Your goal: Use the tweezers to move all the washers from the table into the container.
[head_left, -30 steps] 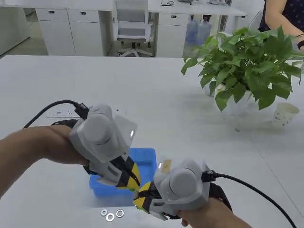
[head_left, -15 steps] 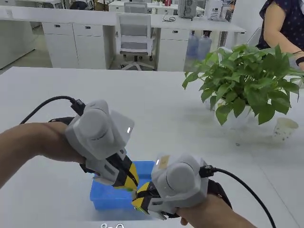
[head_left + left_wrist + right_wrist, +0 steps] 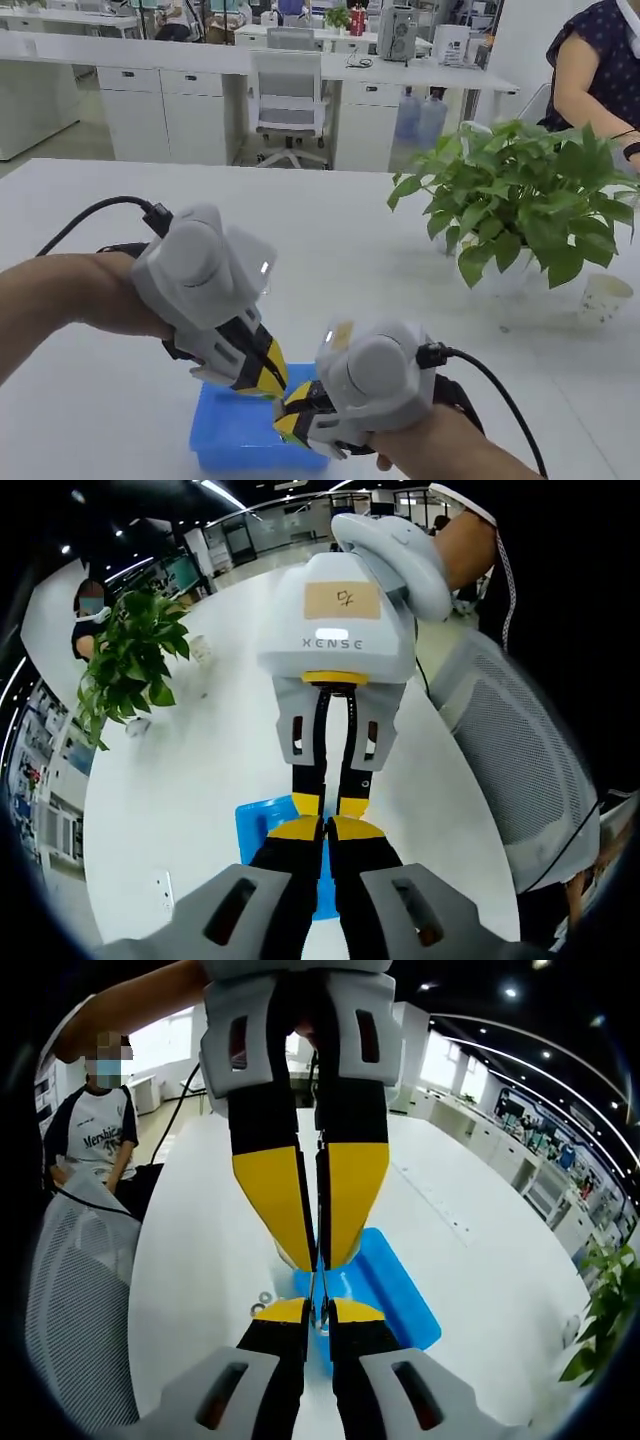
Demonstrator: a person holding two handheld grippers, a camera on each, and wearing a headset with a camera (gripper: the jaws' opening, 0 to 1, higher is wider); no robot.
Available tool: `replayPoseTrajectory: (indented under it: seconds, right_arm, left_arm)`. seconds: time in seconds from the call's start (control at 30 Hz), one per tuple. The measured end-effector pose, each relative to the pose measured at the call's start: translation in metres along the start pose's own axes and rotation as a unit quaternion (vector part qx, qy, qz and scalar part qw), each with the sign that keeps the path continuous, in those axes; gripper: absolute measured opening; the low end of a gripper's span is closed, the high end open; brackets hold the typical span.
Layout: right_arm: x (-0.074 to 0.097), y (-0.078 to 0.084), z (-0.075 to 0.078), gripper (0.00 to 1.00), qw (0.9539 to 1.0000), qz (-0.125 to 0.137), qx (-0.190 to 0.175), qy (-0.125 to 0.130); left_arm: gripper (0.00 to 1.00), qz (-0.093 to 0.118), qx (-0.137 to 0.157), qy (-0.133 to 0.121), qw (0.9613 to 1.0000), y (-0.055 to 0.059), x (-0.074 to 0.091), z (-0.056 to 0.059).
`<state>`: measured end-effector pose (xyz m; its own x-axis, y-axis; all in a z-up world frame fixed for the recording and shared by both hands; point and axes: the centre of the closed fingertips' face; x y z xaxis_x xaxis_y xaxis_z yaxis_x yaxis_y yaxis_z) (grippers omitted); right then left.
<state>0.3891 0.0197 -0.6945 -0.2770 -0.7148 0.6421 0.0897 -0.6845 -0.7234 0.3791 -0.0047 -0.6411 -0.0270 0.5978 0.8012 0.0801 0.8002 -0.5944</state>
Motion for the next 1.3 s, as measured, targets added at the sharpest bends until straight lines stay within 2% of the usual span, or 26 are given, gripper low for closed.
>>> replayPoseTrajectory:
  seconds: [0.53,0.7,1.3]
  right_arm:
    - [-0.013,0.002,0.022,0.08,0.9999,0.003,0.013,0.008]
    - [-0.02,0.006,0.027,0.09,0.9997,0.001,0.021,0.009]
    - [-0.044,0.025,0.03,0.09,0.9997,-0.007,0.021,-0.006]
  left_arm:
    - [0.06,-0.001,0.0,-0.014,0.9999,0.007,-0.002,-0.02]
    - [0.06,-0.003,0.002,-0.016,0.9999,0.013,-0.006,-0.026]
    - [0.06,-0.002,0.018,-0.012,0.9998,0.034,-0.025,-0.035]
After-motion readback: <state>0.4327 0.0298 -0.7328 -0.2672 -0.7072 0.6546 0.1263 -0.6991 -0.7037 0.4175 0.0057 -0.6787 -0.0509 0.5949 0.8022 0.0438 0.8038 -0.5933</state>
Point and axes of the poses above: the centre of the closed fingertips' face, and the gripper's own axes: x roughly backward along the fingers, z roughly to its right, y roughly out of its underside, and after that the axes turned 9 degrees about x, right-handed
